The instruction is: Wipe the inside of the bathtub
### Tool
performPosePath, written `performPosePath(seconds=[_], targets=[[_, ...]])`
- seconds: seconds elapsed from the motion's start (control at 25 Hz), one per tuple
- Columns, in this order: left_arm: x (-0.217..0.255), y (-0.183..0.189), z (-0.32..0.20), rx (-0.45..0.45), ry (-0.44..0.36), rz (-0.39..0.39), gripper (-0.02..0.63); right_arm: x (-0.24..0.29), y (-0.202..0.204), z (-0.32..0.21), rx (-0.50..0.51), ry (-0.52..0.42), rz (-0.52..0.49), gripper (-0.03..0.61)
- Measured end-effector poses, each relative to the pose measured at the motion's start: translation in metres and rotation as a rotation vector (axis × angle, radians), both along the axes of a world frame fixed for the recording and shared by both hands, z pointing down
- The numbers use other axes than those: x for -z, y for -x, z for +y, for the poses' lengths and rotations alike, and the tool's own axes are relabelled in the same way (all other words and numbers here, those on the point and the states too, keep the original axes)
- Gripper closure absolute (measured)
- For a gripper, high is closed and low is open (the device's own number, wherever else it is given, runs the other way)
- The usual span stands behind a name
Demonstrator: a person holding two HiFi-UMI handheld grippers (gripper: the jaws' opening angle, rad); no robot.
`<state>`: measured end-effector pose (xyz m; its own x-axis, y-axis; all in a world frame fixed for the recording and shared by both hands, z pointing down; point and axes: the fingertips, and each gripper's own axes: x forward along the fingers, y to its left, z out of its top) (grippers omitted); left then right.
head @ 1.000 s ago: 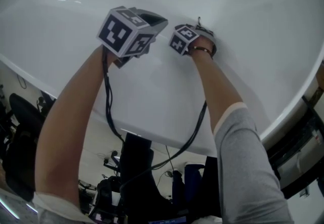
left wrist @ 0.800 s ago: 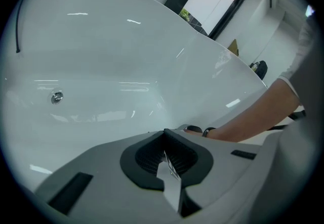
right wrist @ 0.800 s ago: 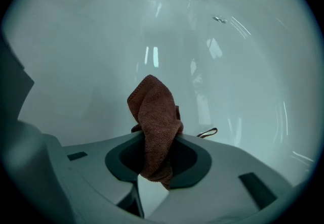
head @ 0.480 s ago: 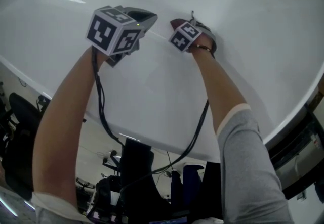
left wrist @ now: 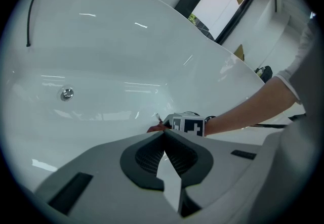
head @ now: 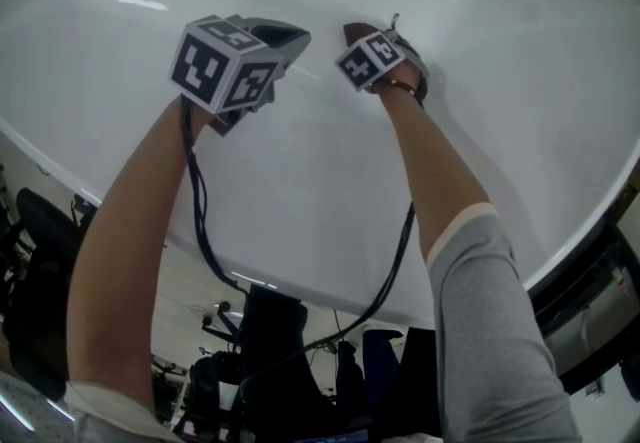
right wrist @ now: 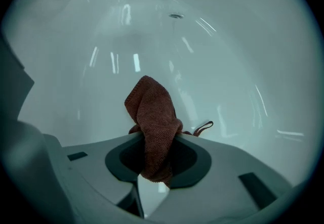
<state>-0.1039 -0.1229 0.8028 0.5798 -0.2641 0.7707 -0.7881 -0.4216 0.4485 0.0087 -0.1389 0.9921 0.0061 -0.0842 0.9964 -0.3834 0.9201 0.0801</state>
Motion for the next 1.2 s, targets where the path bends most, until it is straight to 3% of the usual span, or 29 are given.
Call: performPosePath(seconds=[0.16,0.32,0.52,0.64,0.76,0.96,1.2], targets=[[-0.002,0.003,0.0,0.018,0.005,-0.011,0.607,0.001,0.052,0.033,0.113,0.076,-0.127,0.479],[-0.001,0.009,0.003,0.021,0.01,-0.01,0.606,0.0,0.068,0.066,0.191,0.167,-0.182,0.479],[0.008,-0.003,-0.002,0.005,0.0,-0.002,0.607,0.002,0.04,0.091,0.43,0.251,-0.097,0.479],[0.011,-0.011,-0.003,-0.004,-0.005,0.005,0.607,-0.001,0.012,0.089,0.505,0.251,-0.022,0.479],[0.012,-0.015,-0.003,-0.013,-0.01,0.012,0.607,-0.004,-0.018,0.063,0.48,0.185,0.051,0.479],[0.015,-0.021,-0.003,-0.016,-0.014,0.018,0.607,0.003,-0.075,0.008,0.326,0.047,0.211,0.477],[0.014,-0.025,0.003,-0.016,-0.006,0.022,0.607,0.002,-0.084,0.022,0.408,0.089,0.262,0.479]])
